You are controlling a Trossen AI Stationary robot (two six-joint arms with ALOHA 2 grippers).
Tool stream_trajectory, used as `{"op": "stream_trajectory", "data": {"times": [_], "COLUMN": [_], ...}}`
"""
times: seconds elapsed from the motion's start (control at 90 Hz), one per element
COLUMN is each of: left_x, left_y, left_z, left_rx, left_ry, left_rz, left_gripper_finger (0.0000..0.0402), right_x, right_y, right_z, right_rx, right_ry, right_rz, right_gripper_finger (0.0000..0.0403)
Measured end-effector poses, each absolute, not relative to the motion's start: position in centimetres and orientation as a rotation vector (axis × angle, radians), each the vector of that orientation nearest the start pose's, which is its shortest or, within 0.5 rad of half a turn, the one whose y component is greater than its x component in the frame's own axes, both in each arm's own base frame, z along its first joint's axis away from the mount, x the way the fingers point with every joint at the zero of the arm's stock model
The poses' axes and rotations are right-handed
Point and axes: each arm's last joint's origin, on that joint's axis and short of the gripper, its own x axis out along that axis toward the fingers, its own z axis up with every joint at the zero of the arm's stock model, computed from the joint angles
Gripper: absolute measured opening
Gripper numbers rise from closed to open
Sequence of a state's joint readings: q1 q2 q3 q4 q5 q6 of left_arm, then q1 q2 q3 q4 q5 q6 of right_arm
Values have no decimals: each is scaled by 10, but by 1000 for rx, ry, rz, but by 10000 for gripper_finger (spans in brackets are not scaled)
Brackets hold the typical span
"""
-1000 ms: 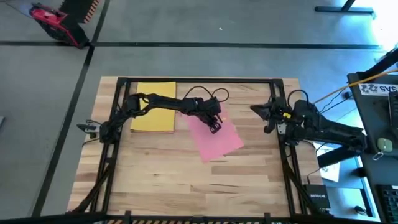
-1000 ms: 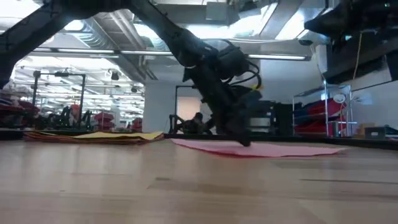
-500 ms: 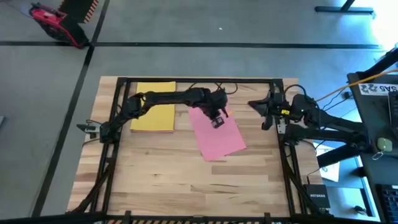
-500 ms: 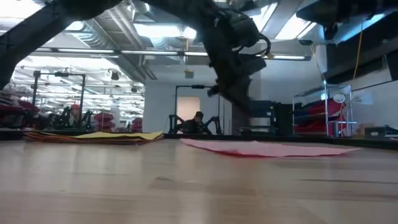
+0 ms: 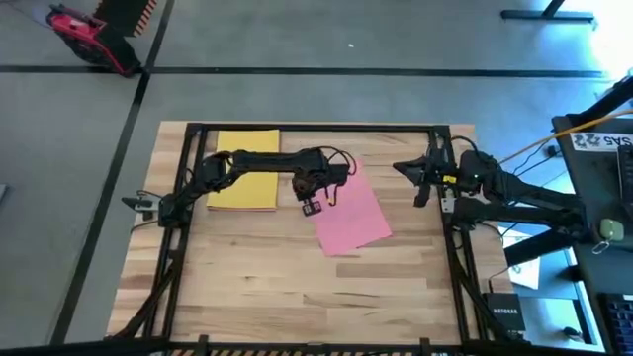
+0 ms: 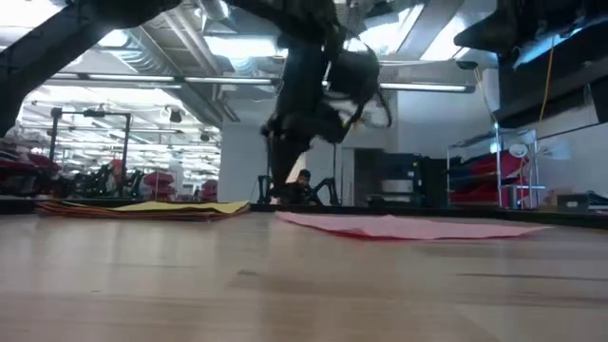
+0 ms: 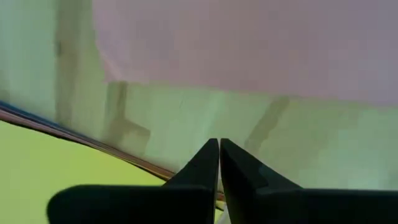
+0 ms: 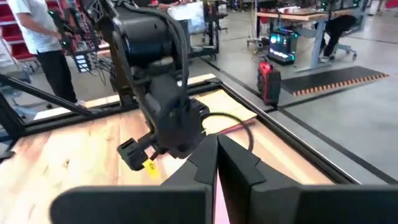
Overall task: Organize paper
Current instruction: Move the pink paper to the top right of the table
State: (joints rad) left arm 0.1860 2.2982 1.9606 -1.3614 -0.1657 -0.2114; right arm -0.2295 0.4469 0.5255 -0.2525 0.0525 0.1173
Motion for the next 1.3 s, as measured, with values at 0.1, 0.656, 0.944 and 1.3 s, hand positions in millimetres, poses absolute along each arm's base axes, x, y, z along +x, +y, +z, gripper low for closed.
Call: {"op": "stream_trajectory", "data": {"times": [0.1,0.656,0.944,1.3], "left_x": [423,427,437,456], "left_y": [90,112,126,153], "left_z": [164,141,141,157], "left_rx": [-207,-355,-358,-405], "left_ry": [1668,1494,1360,1119], "left_rz": [451,436,428,442], "left_gripper_finger": [0,0,0,0], "right_x": [113,112,112,112], "right_y": [-28,-28,-28,-26], "right_z": [278,277,277,276], "right_rx": [133,142,144,167], "right_ry": [174,203,208,219], "right_rz": [-292,-294,-294,-249], "right_gripper_finger": [0,0,0,0]}}
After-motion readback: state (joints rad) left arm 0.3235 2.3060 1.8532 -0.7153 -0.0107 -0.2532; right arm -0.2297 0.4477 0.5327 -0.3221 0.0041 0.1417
